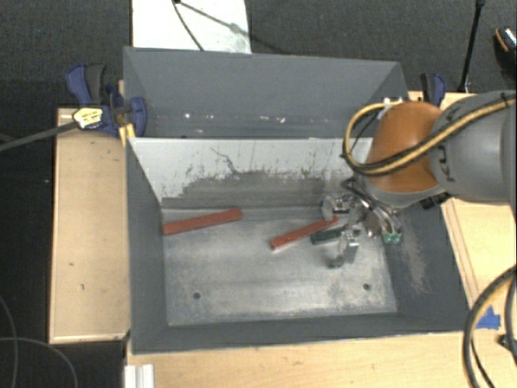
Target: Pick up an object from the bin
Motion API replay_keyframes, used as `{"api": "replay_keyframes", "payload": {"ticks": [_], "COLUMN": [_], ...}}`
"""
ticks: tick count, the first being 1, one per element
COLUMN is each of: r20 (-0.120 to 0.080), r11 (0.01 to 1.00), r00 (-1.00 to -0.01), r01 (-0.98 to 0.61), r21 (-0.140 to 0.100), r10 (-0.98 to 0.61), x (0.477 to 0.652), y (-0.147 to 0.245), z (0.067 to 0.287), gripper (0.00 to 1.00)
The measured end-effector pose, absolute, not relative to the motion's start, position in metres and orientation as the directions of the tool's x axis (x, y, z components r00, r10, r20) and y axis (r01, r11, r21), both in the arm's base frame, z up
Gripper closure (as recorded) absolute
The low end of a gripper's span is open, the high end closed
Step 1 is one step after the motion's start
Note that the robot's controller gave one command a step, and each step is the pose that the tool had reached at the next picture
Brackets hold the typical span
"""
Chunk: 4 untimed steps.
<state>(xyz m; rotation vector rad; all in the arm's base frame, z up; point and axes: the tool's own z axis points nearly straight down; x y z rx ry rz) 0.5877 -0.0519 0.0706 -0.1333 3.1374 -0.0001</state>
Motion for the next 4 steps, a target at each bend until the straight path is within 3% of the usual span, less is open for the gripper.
{"api": "replay_keyframes", "payload": {"ticks": [1, 2, 3, 4], "r20": [0.002, -0.007, -0.003, -0.003], "r11": [0.994, 0.987, 0.987, 0.986], "r00": [-0.994, -0.987, -0.987, -0.986], "r01": [-0.105, -0.161, -0.163, -0.164], "r21": [0.001, -0.001, -0.001, -0.001], "r10": [-0.105, -0.161, -0.163, -0.164], "x": [0.514, 0.590, 0.587, 0.587], "y": [-0.041, -0.041, -0.041, -0.041], "z": [0.102, 0.082, 0.083, 0.083], "gripper": [0.00, 0.00, 1.00, 0.00]}}
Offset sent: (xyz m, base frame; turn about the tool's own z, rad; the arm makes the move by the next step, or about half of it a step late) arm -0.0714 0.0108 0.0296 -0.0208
